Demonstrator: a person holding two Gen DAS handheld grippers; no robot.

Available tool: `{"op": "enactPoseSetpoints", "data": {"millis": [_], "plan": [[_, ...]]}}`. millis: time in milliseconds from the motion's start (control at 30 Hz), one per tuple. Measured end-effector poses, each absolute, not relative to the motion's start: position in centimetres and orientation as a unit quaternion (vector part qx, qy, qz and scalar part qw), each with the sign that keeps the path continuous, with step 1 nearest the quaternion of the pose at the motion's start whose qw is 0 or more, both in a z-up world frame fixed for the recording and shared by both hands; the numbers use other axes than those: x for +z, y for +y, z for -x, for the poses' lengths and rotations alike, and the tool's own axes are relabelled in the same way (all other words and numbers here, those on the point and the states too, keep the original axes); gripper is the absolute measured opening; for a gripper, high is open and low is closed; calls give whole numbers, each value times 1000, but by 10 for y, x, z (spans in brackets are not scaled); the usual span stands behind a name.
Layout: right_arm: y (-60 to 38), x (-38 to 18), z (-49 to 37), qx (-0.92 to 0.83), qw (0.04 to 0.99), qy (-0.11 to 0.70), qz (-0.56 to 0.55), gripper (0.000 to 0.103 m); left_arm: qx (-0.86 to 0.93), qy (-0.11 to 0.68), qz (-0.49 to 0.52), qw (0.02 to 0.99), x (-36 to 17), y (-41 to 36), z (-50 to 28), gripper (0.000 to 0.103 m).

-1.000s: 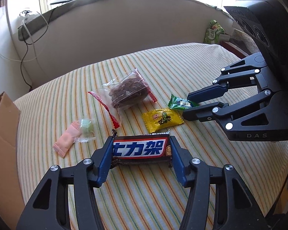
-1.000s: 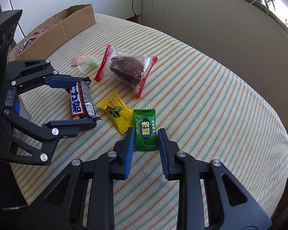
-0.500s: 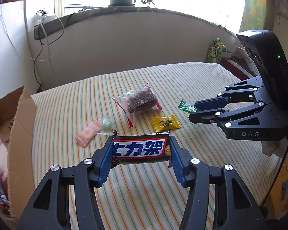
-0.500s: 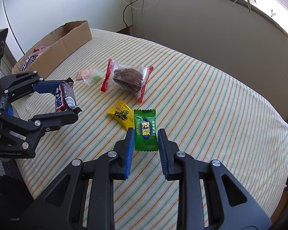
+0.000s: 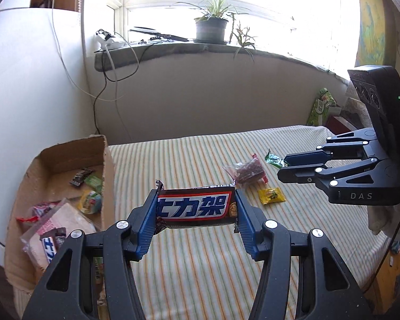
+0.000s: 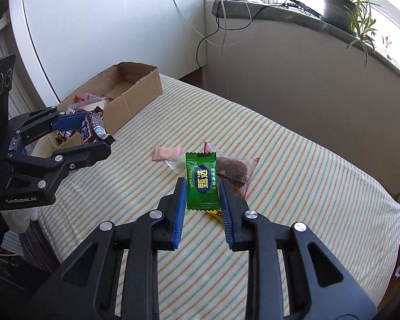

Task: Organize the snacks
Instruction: 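Carry the Snickers bar and green packet into the box and release them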

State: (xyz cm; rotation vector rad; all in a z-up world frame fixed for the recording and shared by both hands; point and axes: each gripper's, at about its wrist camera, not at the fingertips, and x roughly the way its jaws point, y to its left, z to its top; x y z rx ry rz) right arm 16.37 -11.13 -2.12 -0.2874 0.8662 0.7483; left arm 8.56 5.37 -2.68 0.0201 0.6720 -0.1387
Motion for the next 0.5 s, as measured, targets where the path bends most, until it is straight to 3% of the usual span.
{"op": "enactPoseSetpoints", "data": {"millis": [500], "plan": [[12, -9, -164, 407, 816, 383, 150, 25, 10, 297, 3, 955, -8, 141, -78, 54]]}}
